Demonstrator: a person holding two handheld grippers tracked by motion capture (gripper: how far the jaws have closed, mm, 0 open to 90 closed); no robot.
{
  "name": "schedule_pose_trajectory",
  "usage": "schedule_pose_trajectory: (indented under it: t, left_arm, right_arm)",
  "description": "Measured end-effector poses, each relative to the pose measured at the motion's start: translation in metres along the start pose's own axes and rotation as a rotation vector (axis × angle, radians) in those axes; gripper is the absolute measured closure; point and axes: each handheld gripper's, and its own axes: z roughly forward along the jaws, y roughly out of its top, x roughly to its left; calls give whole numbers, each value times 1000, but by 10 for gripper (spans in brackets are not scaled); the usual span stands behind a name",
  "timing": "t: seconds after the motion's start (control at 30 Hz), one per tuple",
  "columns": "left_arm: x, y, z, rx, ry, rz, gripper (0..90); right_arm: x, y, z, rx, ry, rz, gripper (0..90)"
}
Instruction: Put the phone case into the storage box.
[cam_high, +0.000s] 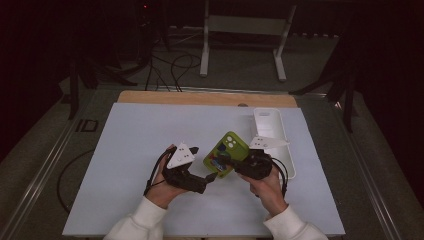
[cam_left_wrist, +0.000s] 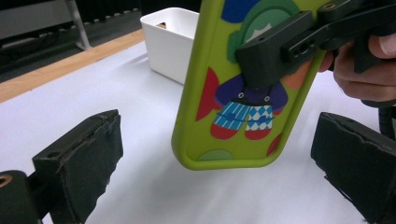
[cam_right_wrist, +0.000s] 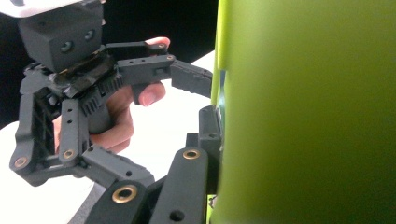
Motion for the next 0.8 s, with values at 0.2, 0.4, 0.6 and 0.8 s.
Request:
schedule_pose_trajectory:
  t: [0.2, 0.4, 0.6, 0.8]
  left_arm:
    - [4, 0, -3, -2, -29, -13, 35]
    - [6, -1, -3, 0, -43, -19, 42]
    - [7, -2, -4, 2, -75, -17, 60]
    - [6, -2, -3, 6, -90, -9, 82]
  right_arm:
    - [1, 0, -4, -5, 8, -14, 883]
    - [1, -1, -7, -4, 17, -28, 883]
    - [1, -2, -10, -6, 29, -39, 883]
    - [2, -3, -12, -5, 43, -58, 884]
